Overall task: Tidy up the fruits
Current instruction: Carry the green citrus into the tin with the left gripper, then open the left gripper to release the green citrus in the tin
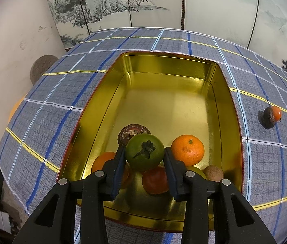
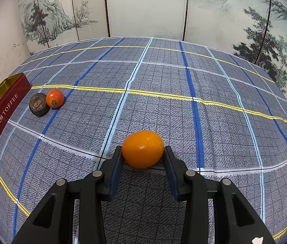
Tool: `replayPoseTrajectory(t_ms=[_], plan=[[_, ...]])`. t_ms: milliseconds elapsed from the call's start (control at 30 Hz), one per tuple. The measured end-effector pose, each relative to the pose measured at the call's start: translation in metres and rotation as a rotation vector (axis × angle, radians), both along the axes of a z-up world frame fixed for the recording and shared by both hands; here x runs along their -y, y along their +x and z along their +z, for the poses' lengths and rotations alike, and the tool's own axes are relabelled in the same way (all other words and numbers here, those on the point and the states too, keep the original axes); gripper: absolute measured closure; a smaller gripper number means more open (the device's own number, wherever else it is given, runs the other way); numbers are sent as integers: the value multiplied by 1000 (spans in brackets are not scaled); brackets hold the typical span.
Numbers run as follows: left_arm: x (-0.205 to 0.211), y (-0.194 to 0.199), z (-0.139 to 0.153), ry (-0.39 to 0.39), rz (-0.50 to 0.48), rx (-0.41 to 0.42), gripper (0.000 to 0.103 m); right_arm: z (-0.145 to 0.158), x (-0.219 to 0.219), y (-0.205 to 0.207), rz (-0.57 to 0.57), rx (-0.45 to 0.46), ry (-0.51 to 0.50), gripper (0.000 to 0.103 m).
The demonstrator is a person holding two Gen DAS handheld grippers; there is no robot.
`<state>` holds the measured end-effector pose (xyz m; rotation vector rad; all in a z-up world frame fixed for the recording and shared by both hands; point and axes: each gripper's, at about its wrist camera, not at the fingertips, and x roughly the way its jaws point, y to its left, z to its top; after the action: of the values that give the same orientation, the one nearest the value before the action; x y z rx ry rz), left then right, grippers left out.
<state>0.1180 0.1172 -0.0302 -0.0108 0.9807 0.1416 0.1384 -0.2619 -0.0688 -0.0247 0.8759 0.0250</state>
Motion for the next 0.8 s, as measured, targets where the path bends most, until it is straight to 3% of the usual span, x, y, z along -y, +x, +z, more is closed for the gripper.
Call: replayPoseTrajectory(t_ms=[233, 800], plan=[[0, 0, 0, -3, -8, 2, 56, 0, 0, 0, 0, 0, 1, 65], [0, -9, 10, -16, -13, 44, 50, 0, 3, 0, -13, 1, -1, 67]])
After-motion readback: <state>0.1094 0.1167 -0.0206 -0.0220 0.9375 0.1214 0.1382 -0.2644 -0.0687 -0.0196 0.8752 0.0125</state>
